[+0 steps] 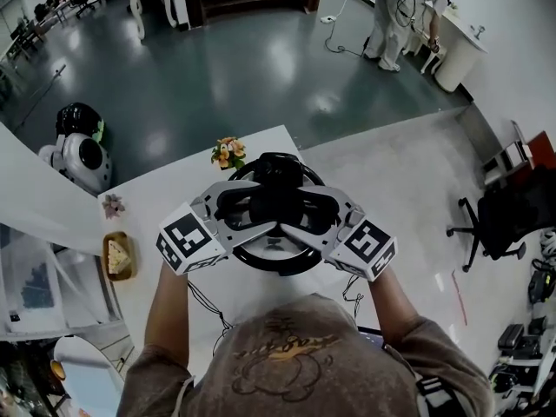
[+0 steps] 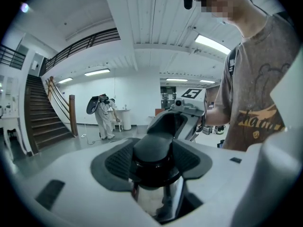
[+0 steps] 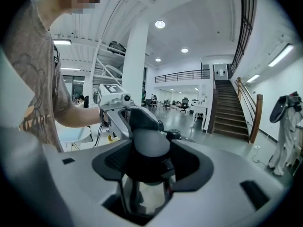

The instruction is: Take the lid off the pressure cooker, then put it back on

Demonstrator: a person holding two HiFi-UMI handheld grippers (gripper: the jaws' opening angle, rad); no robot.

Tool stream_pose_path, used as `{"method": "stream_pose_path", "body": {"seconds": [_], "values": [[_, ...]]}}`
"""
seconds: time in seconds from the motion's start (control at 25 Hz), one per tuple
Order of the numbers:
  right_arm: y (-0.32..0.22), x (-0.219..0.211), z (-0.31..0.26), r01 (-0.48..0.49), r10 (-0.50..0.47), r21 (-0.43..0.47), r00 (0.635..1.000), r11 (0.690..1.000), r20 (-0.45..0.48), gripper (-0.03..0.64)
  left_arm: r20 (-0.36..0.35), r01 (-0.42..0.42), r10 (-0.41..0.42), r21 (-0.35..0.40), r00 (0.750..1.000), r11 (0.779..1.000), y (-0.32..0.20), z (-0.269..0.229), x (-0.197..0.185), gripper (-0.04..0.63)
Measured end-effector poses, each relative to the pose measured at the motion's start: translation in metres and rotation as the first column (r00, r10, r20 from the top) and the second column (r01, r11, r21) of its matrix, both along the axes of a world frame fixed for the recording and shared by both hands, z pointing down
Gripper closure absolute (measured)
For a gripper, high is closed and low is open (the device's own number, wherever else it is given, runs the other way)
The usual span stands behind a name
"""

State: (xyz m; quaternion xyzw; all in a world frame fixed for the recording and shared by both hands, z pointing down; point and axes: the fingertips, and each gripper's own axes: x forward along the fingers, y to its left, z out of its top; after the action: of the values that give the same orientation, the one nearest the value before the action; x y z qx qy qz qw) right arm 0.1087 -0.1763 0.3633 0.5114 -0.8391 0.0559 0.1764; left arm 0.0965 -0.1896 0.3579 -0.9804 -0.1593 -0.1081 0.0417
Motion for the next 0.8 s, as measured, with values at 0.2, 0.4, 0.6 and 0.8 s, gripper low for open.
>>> {"method": "stream_pose_path", "body": {"seconds": [0.2, 0.4, 0.6, 0.8], "values": [[0.0, -0.018, -0.013, 0.112, -0.112, 0.018, 0.994, 0.994, 0.004, 0.359, 0.007, 0.105, -0.105, 0.027, 0.994, 0.994, 0.0, -0.016, -0.019, 0.33], [-0.018, -0.075, -0.016, 0.233, -0.234, 0.033, 0.972, 0.972, 0.012, 0.357, 0.011, 0.234, -0.234, 0.042, 0.972, 0.971, -0.016, -0.02, -0.079, 0.33], [-0.025, -0.136, -0.014, 0.363, -0.364, 0.044, 0.931, 0.931, 0.025, 0.357, 0.023, 0.363, -0.364, 0.052, 0.931, 0.93, -0.021, -0.018, -0.14, 0.33], [-0.026, -0.199, -0.005, 0.482, -0.484, 0.042, 0.874, 0.875, 0.05, 0.357, 0.054, 0.486, -0.488, 0.048, 0.871, 0.872, -0.02, -0.008, -0.204, 0.33]]}}
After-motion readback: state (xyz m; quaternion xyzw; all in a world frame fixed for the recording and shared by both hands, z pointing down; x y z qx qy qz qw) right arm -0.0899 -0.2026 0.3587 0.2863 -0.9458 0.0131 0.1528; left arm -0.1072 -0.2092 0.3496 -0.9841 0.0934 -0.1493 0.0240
